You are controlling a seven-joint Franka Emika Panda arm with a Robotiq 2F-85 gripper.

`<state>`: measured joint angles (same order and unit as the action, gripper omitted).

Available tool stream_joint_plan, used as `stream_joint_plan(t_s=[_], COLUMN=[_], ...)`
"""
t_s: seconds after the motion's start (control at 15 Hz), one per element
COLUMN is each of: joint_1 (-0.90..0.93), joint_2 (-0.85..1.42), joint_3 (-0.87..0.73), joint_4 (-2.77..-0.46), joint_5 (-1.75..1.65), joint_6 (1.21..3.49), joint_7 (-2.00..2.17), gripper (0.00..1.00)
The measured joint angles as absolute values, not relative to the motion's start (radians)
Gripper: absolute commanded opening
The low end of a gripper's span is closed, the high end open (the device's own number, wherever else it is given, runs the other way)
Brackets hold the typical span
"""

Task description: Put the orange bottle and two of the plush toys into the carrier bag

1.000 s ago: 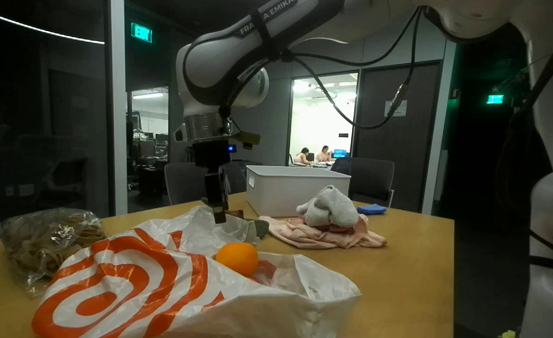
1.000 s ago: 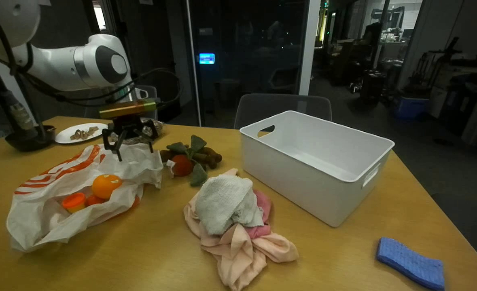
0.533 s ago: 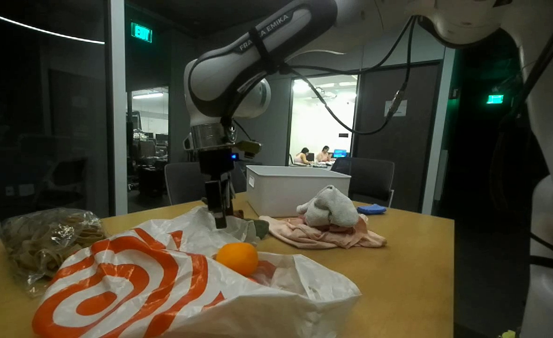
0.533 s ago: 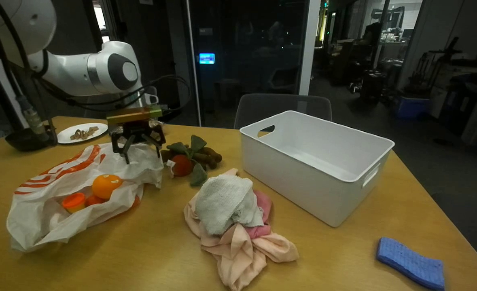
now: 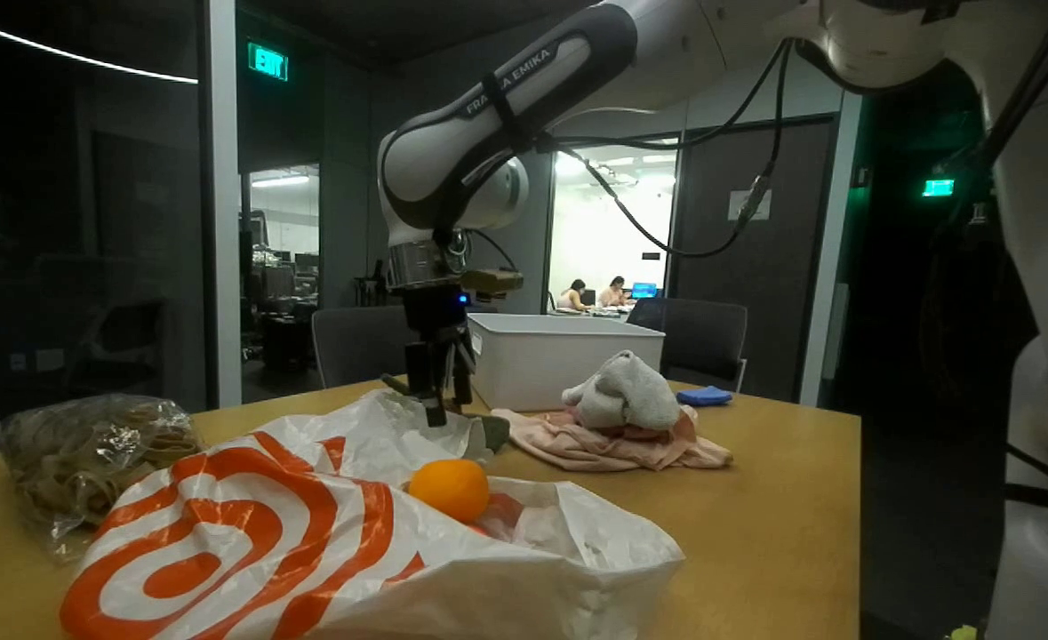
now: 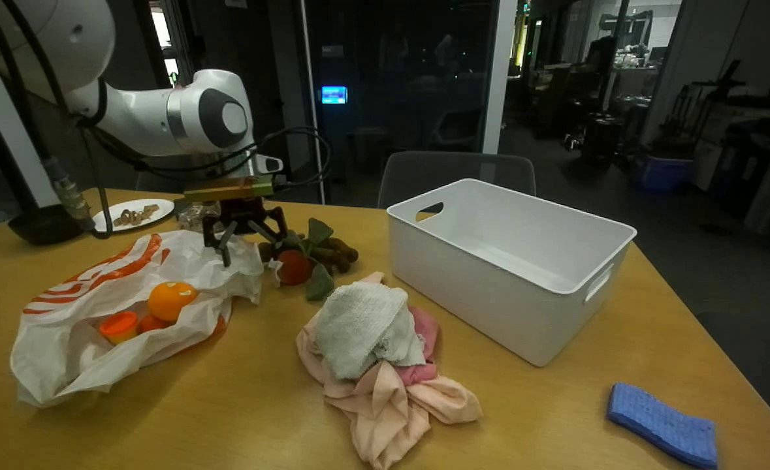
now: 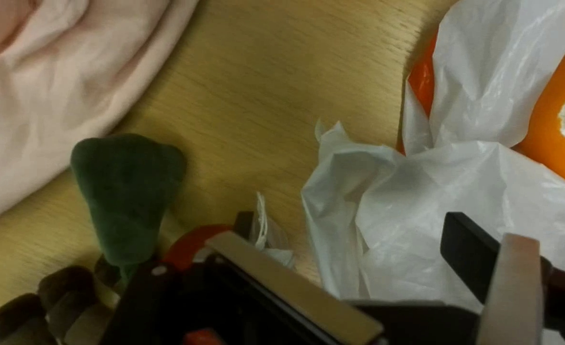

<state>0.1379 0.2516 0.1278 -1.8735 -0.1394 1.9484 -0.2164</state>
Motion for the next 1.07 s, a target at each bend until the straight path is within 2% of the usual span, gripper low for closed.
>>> stream_joint_plan(t_s=[1.0,1.07], joint_1=[0.097,0.09], joint_2=[0.3,0.309], joint_3=[0.118,0.117], joint_4=[-1.845,-1.843], joint_5=[-0.041,-0.029], joint_6=[1.864,1.857], joint_7=[-0.175,-0.176], gripper=[1.0,0.97])
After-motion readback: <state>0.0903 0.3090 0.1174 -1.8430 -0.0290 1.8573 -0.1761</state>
